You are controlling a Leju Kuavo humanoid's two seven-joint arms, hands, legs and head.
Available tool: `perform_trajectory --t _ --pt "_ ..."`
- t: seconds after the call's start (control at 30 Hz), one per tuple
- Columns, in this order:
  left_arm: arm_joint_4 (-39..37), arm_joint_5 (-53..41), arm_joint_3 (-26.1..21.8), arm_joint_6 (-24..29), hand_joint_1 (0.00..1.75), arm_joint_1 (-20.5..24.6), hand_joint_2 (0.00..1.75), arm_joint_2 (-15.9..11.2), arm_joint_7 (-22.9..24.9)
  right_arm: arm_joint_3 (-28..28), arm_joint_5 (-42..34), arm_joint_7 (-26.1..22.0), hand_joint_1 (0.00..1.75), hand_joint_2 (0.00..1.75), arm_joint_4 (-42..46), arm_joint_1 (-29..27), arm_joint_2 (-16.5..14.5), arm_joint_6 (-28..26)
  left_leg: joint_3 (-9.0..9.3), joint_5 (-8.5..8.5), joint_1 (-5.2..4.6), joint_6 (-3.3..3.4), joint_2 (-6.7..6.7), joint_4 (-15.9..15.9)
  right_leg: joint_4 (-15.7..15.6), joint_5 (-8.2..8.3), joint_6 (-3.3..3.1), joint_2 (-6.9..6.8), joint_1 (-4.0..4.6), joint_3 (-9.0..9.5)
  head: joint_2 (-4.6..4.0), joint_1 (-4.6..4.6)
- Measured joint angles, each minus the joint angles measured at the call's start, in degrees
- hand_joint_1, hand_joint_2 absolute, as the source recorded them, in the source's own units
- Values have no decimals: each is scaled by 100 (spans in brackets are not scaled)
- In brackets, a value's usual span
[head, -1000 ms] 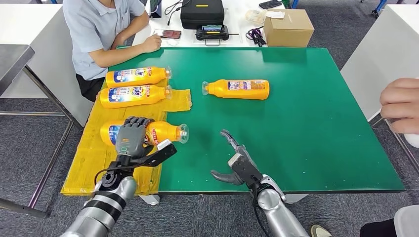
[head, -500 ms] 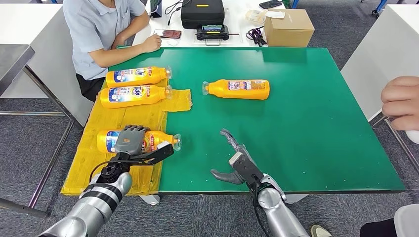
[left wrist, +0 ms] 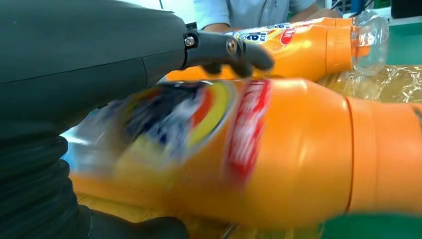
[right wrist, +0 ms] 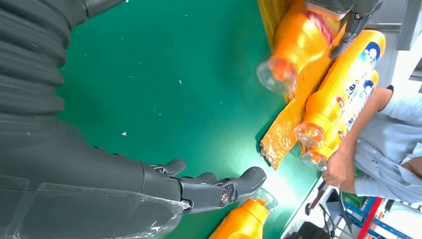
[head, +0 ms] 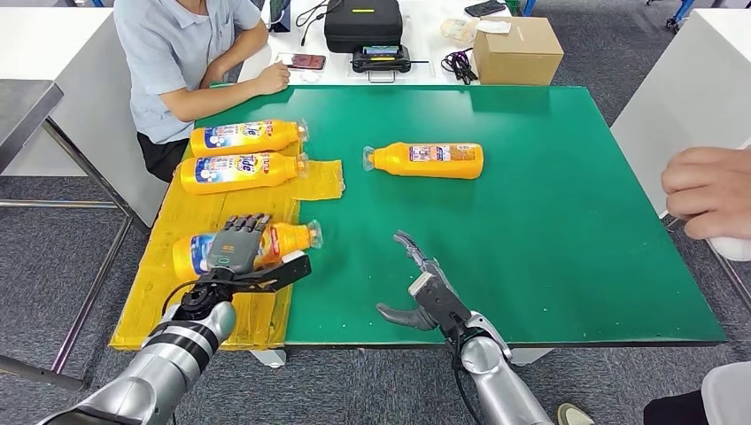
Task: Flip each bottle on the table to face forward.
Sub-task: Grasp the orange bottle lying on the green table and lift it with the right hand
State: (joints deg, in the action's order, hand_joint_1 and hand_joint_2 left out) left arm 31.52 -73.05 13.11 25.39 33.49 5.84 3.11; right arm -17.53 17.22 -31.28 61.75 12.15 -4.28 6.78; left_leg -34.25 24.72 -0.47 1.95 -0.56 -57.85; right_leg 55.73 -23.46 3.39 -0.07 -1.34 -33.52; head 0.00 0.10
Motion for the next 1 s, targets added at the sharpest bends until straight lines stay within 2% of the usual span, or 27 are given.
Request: perform_trajectory --t 0.33,0.53,0.73,0.87,1.0 --pt "-214 68 0 -460 0 194 175 8 38 76 7 0 0 175 0 15 -3 -7 11 0 0 0 -1 0 0 0 0 -1 0 12 0 -1" --pt "-292 101 0 -483 0 237 175 8 7 130 7 0 0 175 0 17 -3 -7 21 0 0 0 -1 0 0 0 0 -1 0 22 0 0" --pt "-305 166 0 30 0 178 175 17 -171 132 23 6 0 175 0 14 -5 -12 23 0 0 0 -1 0 0 0 0 -1 0 23 0 -1" --pt "-105 598 -4 584 0 -33 175 120 -679 135 22 7 0 175 1 -23 -5 -58 20 0 0 0 -3 0 -1 0 0 -2 0 20 0 1" --pt "244 858 -2 738 0 -222 175 265 -910 139 22 7 0 175 4 -65 -5 -97 15 1 -2 0 2 0 -1 0 0 1 -1 15 0 0"
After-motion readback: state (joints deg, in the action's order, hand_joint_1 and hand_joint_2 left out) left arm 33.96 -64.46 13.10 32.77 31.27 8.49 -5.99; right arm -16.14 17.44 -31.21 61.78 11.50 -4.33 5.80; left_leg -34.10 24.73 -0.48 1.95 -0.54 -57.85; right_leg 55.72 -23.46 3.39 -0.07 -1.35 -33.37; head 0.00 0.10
